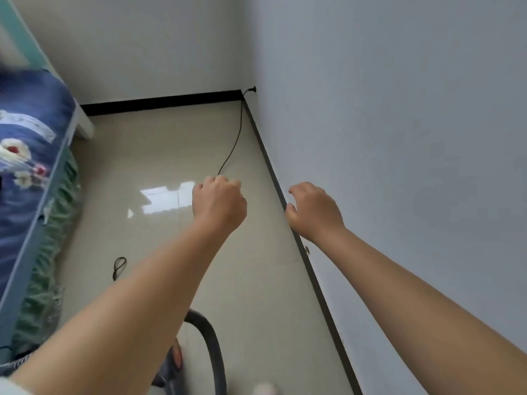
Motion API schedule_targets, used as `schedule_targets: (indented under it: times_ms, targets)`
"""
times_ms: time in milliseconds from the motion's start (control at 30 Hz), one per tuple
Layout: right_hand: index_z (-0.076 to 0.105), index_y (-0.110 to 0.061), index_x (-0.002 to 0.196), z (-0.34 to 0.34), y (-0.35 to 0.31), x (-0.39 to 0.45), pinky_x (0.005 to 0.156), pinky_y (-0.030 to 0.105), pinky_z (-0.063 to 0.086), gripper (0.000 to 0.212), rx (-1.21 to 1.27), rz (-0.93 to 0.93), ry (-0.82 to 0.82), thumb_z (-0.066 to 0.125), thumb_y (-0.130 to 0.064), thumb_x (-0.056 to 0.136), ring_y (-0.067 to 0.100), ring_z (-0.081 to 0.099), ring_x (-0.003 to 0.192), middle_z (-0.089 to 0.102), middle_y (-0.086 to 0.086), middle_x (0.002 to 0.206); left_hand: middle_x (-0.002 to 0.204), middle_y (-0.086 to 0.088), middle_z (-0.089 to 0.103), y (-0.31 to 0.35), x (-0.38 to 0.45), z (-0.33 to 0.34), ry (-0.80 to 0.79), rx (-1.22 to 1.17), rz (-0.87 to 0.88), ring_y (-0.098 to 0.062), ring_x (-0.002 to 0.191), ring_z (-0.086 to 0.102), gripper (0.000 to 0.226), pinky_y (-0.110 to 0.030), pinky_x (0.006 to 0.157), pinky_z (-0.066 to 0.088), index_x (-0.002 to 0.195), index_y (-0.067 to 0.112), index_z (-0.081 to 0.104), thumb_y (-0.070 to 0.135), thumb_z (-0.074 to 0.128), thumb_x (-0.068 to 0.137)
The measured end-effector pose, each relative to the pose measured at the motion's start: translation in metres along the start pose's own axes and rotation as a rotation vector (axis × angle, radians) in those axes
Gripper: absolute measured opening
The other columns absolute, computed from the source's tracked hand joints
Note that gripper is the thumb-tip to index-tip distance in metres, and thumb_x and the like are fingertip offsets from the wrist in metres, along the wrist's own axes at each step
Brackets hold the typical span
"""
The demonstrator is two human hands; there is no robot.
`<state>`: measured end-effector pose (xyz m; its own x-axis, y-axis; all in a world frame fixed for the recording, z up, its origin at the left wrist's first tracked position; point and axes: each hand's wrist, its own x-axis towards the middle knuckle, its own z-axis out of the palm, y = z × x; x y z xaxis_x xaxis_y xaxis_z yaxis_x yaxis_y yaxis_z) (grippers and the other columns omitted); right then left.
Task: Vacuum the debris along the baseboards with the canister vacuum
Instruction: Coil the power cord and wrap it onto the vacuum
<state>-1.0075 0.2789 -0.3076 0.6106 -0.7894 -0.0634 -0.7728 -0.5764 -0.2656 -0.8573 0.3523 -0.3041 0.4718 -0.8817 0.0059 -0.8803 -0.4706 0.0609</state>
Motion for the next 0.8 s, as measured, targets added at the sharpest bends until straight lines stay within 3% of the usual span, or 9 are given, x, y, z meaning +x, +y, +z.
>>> schedule_targets:
  times_ms: [100,267,467,700,800]
  targets:
    - [0.05,-0.006,0.125,-0.018,-0.005,0.076,0.086,0.033,0.04,0.035,-0.026,-0.007,0.007,0.04,-0.016,0.093,0.028,0.048,0.113,0.05,0.008,0.129,0.113,-0.007,0.057,-0.016,0.073,-0.008,-0.016,0.013,-0.018,-0.029,0.11,0.047,0.028,-0.032,0.085,0.034,0.112,0.012,0.059,0.023,0.04,0.093]
    - [0.049,-0.006,0.124,-0.053,-0.022,0.247,0.083,0.033,0.04,0.034,-0.049,-0.016,0.065,0.038,-0.019,0.095,0.028,0.048,0.111,0.052,0.009,0.127,0.108,-0.007,0.056,-0.051,0.244,-0.036,-0.012,0.034,-0.013,-0.029,0.104,0.049,0.02,-0.032,0.08,0.032,0.099,0.01,0.057,0.018,0.041,0.091]
    - [0.049,-0.005,0.123,-0.084,-0.043,0.442,0.081,0.035,0.043,0.033,-0.002,0.002,0.082,0.038,-0.02,0.095,0.028,0.047,0.111,0.052,0.01,0.124,0.108,-0.009,0.053,-0.088,0.422,-0.068,0.038,0.016,-0.037,-0.03,0.1,0.048,0.017,-0.032,0.076,0.031,0.103,0.01,0.051,0.017,0.039,0.092]
    - [0.046,-0.007,0.126,-0.095,-0.037,0.644,0.076,0.031,0.036,0.035,-0.103,-0.055,0.068,0.038,-0.024,0.096,0.028,0.046,0.111,0.05,0.01,0.126,0.114,-0.008,0.052,-0.121,0.606,-0.072,0.028,0.101,-0.063,-0.03,0.11,0.045,0.022,-0.038,0.095,0.032,0.11,0.011,0.05,0.021,0.041,0.092]
    - [0.045,-0.009,0.104,-0.096,-0.047,0.735,0.072,0.029,0.031,0.022,-0.122,-0.105,0.073,0.04,-0.029,0.096,0.028,0.047,0.106,0.052,0.01,0.118,0.114,-0.009,0.052,-0.14,0.689,-0.074,-0.008,0.123,-0.083,-0.03,0.112,0.044,0.022,-0.039,0.1,0.031,0.109,0.01,0.051,0.02,0.041,0.093]
